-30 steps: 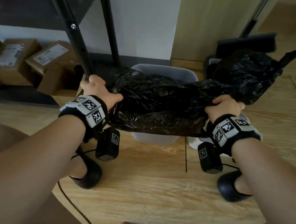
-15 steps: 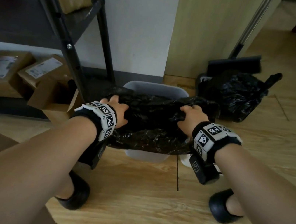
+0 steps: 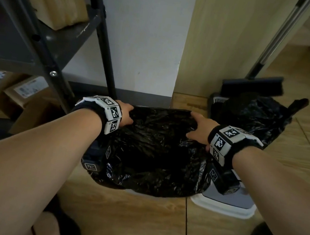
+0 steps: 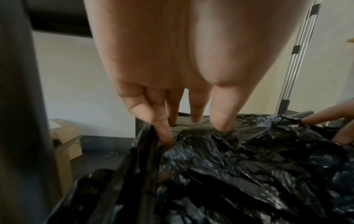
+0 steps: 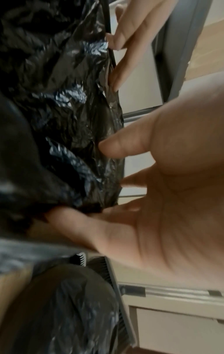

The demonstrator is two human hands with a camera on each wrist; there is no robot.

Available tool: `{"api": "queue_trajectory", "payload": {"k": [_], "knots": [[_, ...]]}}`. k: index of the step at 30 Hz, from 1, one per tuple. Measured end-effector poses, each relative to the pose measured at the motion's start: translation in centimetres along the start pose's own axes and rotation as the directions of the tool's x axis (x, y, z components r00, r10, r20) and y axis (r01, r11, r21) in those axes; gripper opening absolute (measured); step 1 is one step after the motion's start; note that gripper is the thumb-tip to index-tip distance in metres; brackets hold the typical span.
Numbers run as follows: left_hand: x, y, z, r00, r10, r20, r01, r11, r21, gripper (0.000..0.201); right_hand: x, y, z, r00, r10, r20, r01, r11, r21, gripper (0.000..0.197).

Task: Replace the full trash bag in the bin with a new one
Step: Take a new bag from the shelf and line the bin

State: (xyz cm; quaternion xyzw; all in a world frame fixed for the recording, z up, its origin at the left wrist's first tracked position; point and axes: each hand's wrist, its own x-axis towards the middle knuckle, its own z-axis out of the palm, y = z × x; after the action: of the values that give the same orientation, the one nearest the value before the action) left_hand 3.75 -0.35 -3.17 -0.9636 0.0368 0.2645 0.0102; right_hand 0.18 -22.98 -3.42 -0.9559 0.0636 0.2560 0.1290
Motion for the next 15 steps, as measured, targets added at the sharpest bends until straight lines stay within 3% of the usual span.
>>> {"api": "queue_trajectory", "payload": {"k": [7, 15], "knots": [[2.9, 1.1, 0.1, 1.0, 0.014, -0.001, -0.014, 0.999, -0.043, 0.054, 2.5, 0.6, -0.2, 1.0, 0.019, 0.014, -0.019, 1.0, 0.006, 0.072], [4.7, 0.8, 0.2, 0.999, 0.044, -0.029, -0.047, 0.989, -0.142, 0.049, 3.8, 1.5, 0.0, 0.997, 0.059, 0.047, -0.068, 0.971, 0.23, 0.067]]}}
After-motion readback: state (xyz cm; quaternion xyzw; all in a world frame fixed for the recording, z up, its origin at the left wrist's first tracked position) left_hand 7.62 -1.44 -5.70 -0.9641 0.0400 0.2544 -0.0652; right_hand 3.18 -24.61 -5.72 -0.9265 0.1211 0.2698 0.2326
